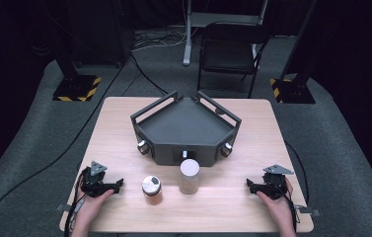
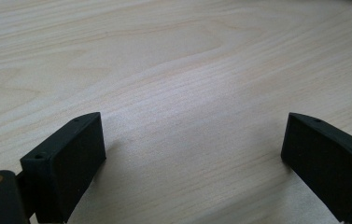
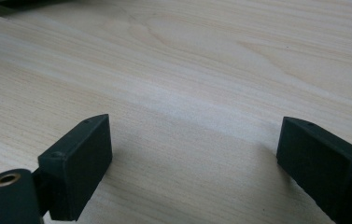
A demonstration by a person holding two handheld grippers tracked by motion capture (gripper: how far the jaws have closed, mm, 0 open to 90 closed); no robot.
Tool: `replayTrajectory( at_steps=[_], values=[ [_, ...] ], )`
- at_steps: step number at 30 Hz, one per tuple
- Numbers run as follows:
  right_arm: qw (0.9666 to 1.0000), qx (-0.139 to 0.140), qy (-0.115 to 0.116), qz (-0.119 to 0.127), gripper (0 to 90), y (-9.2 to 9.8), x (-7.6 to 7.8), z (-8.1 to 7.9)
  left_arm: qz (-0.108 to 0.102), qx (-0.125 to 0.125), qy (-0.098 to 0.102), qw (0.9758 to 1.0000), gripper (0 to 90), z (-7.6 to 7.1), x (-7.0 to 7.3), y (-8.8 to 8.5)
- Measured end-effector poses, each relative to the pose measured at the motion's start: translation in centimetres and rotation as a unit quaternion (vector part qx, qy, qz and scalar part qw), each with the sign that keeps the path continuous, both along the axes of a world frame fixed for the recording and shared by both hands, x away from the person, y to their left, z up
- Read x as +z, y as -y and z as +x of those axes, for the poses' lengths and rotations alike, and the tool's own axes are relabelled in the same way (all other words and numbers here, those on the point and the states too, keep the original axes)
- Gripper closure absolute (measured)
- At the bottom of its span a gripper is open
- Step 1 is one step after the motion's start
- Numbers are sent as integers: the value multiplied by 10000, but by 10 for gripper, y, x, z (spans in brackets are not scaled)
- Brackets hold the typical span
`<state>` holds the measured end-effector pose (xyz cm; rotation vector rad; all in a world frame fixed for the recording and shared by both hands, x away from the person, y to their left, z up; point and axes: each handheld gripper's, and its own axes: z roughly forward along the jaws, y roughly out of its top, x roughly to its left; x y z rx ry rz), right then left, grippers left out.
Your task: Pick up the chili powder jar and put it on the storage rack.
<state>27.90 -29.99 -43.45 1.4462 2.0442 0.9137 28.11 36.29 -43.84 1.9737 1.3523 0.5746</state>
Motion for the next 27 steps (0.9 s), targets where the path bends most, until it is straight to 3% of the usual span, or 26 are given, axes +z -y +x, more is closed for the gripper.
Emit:
replayTrajectory(
  at_steps=[16,27],
  values=[
    [10000,19,-45,-17,60,-1,1,2,-61,-51,4,10000,70,-1,0,-6],
    [10000,5,-51,-19,55,-1,1,2,-275,-247,-15,9993,80,-2,-1,-17]
  ],
)
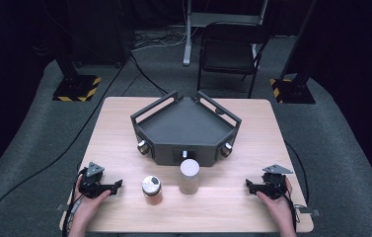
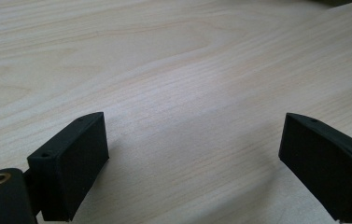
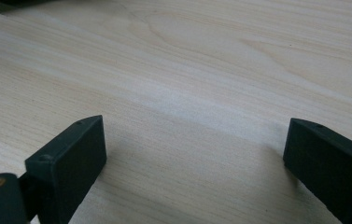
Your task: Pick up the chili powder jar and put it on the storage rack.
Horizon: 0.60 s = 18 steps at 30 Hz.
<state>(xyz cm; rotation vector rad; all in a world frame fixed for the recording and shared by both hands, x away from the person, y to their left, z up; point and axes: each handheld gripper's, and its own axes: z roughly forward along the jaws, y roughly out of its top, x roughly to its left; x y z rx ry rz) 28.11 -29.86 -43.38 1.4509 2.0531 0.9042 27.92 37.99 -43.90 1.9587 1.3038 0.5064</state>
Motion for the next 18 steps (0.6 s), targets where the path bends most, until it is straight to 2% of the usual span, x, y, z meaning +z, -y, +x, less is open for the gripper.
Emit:
replayTrajectory(
  at_steps=[18],
  values=[
    [10000,11,-4,-5,51,0,0,0,-127,-419,171,9989,92,-4,5,-6]
  ],
)
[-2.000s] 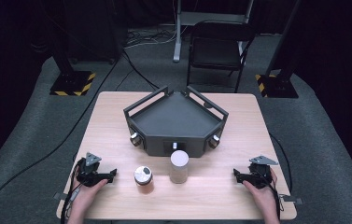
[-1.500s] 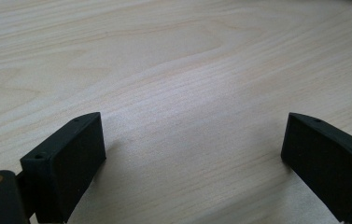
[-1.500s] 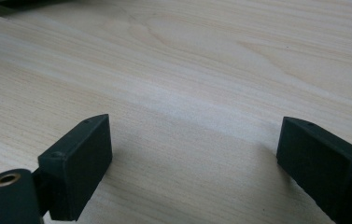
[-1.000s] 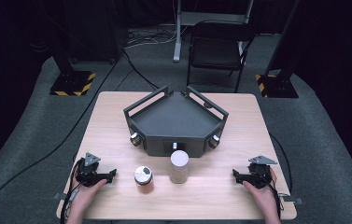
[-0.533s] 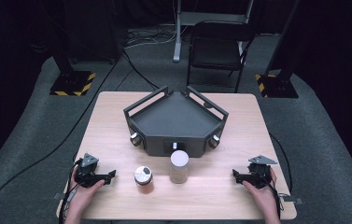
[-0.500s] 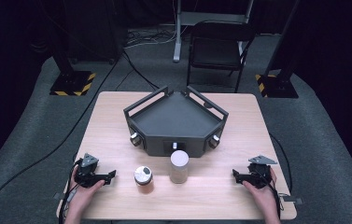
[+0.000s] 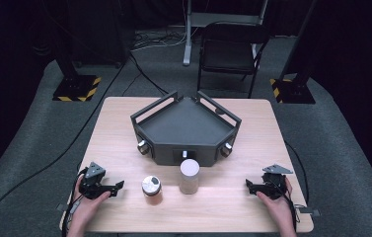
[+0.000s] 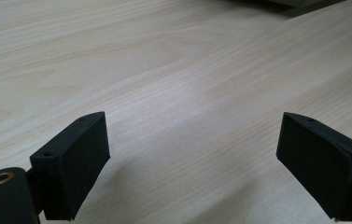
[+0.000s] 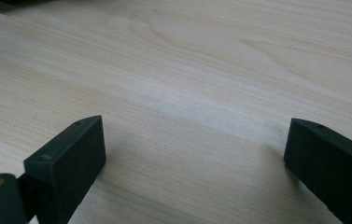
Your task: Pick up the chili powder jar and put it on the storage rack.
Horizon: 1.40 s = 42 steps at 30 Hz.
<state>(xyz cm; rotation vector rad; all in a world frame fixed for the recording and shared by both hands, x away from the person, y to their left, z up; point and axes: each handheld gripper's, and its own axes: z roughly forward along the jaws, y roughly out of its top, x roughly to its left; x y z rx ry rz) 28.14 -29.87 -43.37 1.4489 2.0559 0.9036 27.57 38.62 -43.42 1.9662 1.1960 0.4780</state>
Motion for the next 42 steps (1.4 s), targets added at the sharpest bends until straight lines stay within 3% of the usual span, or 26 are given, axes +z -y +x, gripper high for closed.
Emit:
replayTrajectory(
  at_steps=[18,25,42],
  values=[
    [10000,9,2,-4,49,0,0,0,-148,-493,195,9985,86,-5,11,-2],
    [10000,12,0,-5,47,0,0,0,-149,-644,186,9976,90,-5,14,-1],
    [10000,15,-6,-3,44,0,0,0,-142,-1148,195,9931,91,-5,24,-2]
  ],
)
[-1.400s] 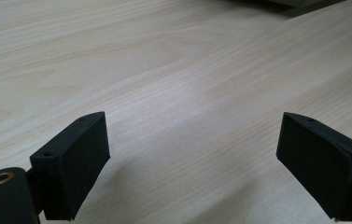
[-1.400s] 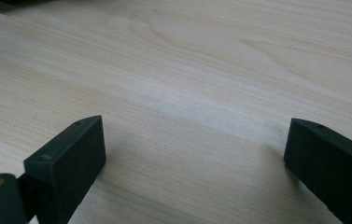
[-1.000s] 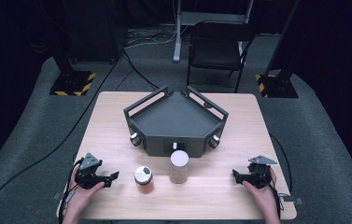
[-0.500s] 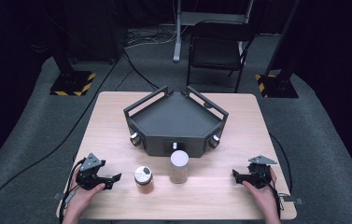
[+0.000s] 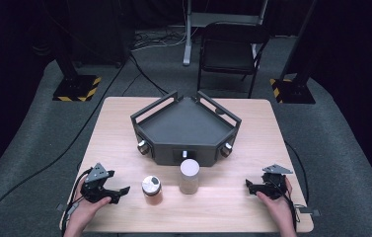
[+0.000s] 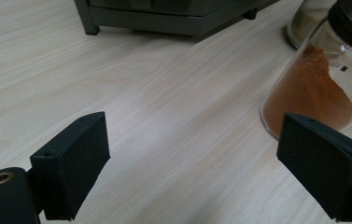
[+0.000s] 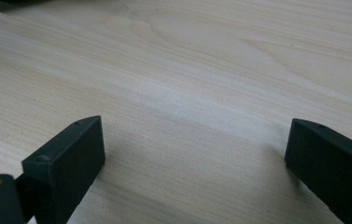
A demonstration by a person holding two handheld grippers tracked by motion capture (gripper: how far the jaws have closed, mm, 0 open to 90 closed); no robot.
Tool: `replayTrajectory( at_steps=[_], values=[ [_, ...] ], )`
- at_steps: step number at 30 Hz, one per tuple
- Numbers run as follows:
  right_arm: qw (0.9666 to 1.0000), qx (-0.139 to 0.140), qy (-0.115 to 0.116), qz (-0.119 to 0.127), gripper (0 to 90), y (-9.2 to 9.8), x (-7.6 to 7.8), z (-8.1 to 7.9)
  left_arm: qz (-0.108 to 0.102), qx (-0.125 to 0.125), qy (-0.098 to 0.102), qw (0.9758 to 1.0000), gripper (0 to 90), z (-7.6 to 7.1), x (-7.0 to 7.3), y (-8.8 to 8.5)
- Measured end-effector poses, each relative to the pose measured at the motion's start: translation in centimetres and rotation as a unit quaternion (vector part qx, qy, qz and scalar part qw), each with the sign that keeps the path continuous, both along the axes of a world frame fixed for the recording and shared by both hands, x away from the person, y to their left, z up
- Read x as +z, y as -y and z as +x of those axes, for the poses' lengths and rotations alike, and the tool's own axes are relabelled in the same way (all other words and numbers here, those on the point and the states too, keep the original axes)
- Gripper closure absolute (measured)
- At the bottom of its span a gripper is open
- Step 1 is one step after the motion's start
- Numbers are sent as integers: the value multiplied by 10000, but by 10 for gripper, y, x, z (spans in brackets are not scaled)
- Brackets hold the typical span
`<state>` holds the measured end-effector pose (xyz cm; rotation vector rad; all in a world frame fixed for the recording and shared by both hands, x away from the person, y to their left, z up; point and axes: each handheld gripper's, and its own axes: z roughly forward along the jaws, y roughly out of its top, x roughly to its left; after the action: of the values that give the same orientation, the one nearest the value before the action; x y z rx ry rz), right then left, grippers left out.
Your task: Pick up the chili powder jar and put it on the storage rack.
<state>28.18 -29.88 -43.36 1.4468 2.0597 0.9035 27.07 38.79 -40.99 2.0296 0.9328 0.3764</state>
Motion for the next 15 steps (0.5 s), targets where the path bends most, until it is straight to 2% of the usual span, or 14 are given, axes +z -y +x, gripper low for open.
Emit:
replayTrajectory(
  at_steps=[7,15],
  values=[
    [10000,2,0,0,44,0,0,0,20,-276,6,9996,93,1,4,2],
    [10000,5,-2,1,42,0,0,0,58,-451,-15,9990,94,3,6,5]
  ],
)
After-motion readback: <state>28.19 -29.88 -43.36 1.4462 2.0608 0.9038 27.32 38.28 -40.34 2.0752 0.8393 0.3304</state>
